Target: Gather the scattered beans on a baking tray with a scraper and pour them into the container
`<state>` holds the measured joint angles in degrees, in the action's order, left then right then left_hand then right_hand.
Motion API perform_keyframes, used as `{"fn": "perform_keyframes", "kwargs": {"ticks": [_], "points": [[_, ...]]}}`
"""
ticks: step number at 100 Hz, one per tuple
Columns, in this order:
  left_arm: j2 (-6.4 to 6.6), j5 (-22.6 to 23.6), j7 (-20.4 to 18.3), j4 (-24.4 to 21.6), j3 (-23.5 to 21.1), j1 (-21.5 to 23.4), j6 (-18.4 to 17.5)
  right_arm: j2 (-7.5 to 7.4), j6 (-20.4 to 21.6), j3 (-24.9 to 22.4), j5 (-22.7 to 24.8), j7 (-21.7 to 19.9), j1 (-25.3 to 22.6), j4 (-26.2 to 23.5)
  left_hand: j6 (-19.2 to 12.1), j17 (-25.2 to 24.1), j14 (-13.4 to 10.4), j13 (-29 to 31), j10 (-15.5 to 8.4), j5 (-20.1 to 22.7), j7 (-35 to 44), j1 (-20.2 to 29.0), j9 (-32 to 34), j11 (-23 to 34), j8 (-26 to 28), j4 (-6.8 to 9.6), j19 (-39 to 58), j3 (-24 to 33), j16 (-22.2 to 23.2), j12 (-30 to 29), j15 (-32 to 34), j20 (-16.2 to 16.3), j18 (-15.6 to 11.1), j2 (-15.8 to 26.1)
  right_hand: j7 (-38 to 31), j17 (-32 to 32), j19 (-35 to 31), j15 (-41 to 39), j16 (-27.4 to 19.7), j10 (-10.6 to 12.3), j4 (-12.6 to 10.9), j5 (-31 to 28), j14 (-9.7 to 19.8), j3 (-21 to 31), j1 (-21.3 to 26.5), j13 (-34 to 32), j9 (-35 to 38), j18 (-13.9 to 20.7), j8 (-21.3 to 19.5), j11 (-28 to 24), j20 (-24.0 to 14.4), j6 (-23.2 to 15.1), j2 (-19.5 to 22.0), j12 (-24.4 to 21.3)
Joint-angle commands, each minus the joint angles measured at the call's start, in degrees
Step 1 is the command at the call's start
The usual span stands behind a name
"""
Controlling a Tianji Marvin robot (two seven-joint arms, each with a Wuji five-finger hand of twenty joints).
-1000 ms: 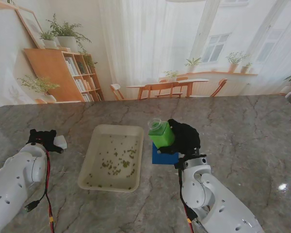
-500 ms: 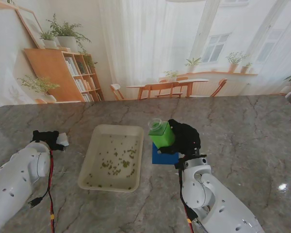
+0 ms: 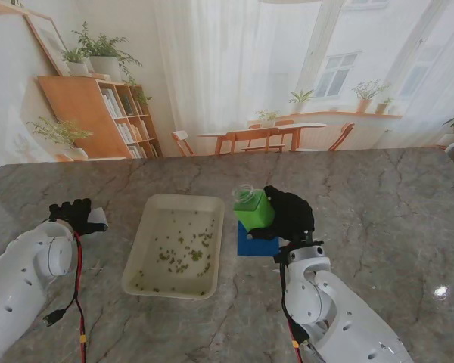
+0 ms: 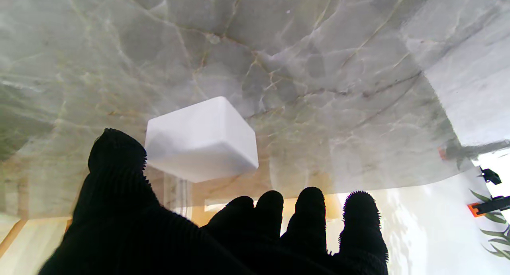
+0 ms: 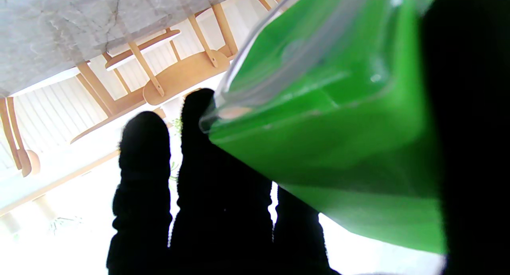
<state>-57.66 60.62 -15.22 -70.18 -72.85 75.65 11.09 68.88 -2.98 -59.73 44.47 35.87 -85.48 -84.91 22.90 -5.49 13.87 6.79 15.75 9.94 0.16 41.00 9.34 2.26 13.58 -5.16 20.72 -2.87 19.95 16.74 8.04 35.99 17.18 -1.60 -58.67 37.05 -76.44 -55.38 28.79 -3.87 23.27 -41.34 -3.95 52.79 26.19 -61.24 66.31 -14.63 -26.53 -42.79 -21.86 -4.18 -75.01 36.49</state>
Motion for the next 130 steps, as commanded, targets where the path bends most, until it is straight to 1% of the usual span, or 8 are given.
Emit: {"fn": "perform_keyframes", "kwargs": {"ticks": [1,30,53,66,69,81,92,130], "points": [[-0.24,0.72,0.55,-2.00,-0.79,1.03,-0.46,-0.08,-0.04,-0.19,-0.22,-0.72,-0.22,0.12,3.18,-1.41,1.06,-3.04,0.70,-1.87,-1.67,-1.40,-2.59,-0.74,-1.75,4.11,-2.79,0.96,-0.75,-0.64,-1.56,0.27,1.68,4.09,-11.10,-0.63,-0.33,-1.51,0.62,4.36,-4.98,-3.36,5.05,26.51,9.85,-0.86,1.54,0.92,-3.23,-3.26,0.66,-14.23,10.76,0.99],[-0.97,3.94,2.59,-13.85,-8.52,8.45,-4.15,0.24,-0.06,-0.47,-1.22,-0.25,-0.45,0.08,2.42,-1.52,0.65,-3.64,0.29,-1.79,-1.12,-0.41,-2.62,-0.64,-2.11,4.01,-4.94,1.01,-1.22,-0.75,-1.95,0.91,0.57,5.48,-10.87,-0.87,-0.23,-1.15,0.62,4.58,-5.62,-2.55,5.34,24.85,10.05,-0.45,0.89,1.14,-3.65,-3.02,0.66,-14.58,12.61,1.12],[-2.47,3.23,8.77,-25.69,-12.10,16.91,-4.85,0.88,0.64,-0.94,-4.13,-0.10,-1.07,-0.12,1.76,-1.14,0.43,-3.14,-0.04,-1.89,-0.13,1.61,-0.88,-0.42,0.32,3.87,-5.85,0.82,-1.78,-0.68,-2.35,2.06,0.23,6.75,-10.55,-0.94,-0.10,-0.44,0.52,5.30,-6.36,-1.93,5.72,22.85,10.28,-0.33,0.52,1.54,-3.62,-2.35,0.67,-15.34,14.36,0.94],[-3.52,0.99,14.15,-30.31,-11.28,20.70,-3.80,1.47,2.29,-1.40,-8.12,-0.89,-2.05,-0.55,1.95,-0.13,-0.22,-1.64,-0.59,-1.89,0.17,2.22,0.69,-0.12,2.26,3.86,-4.92,0.77,-1.94,-0.56,-2.19,3.16,-0.36,6.64,-10.27,-1.24,0.28,1.06,0.40,6.00,-7.31,-1.17,6.08,20.16,10.84,-0.01,0.21,1.83,-3.37,-1.28,0.78,-16.03,16.59,0.89],[-3.71,0.65,15.30,-31.02,-10.89,21.30,-3.71,1.54,2.71,-1.53,-8.78,-1.19,-2.32,-0.63,0.05,-0.20,-0.49,-0.97,-0.77,-2.10,0.47,2.33,1.34,-0.11,3.52,3.85,-3.51,0.77,-2.07,-0.52,-2.35,3.73,-0.56,6.67,-10.19,-1.30,0.33,1.42,0.39,6.09,-7.48,-1.00,6.08,19.58,10.96,0.10,0.11,1.87,-3.32,-1.04,0.78,-16.28,17.17,0.89],[-4.26,-0.01,18.83,-33.65,-8.88,23.39,-3.73,1.33,4.74,-2.28,-9.98,-2.62,-3.54,-0.96,-1.07,0.18,-0.86,0.79,-1.08,-2.20,2.29,3.06,4.88,0.78,7.96,3.81,-0.03,0.78,-1.98,0.38,-2.22,3.61,-0.98,6.93,-9.95,-1.45,0.59,2.89,0.32,6.94,-8.17,-0.24,6.61,17.21,11.07,0.26,-0.16,2.10,-3.08,0.18,0.84,-17.08,19.24,0.84],[-4.72,-1.04,21.49,-35.55,-6.58,24.87,-3.42,1.11,6.84,-3.14,-11.04,-3.91,-4.87,-1.41,-3.32,1.47,-1.38,3.74,-1.70,2.09,4.07,3.86,9.58,1.95,10.46,3.69,2.67,0.81,-1.69,1.76,-1.66,3.13,-1.85,7.46,-9.63,-1.77,1.07,4.64,0.22,7.57,-8.87,0.57,6.93,14.79,11.36,0.36,-0.34,2.30,-2.82,1.37,1.00,-17.67,21.35,0.88],[-5.42,-8.25,22.36,-42.02,-1.15,31.33,-4.95,-0.25,12.62,-5.04,-9.74,-6.79,-8.40,-0.79,-9.73,5.75,-1.48,12.07,-2.70,12.80,7.10,7.05,19.24,2.94,13.66,3.49,3.71,0.73,-1.41,2.75,-1.19,2.59,-0.52,4.97,-9.20,-2.25,1.98,7.78,-0.06,8.96,-9.95,2.37,7.58,10.08,11.78,0.75,-0.86,2.59,-2.29,3.41,1.33,-18.62,25.50,0.96]]}}
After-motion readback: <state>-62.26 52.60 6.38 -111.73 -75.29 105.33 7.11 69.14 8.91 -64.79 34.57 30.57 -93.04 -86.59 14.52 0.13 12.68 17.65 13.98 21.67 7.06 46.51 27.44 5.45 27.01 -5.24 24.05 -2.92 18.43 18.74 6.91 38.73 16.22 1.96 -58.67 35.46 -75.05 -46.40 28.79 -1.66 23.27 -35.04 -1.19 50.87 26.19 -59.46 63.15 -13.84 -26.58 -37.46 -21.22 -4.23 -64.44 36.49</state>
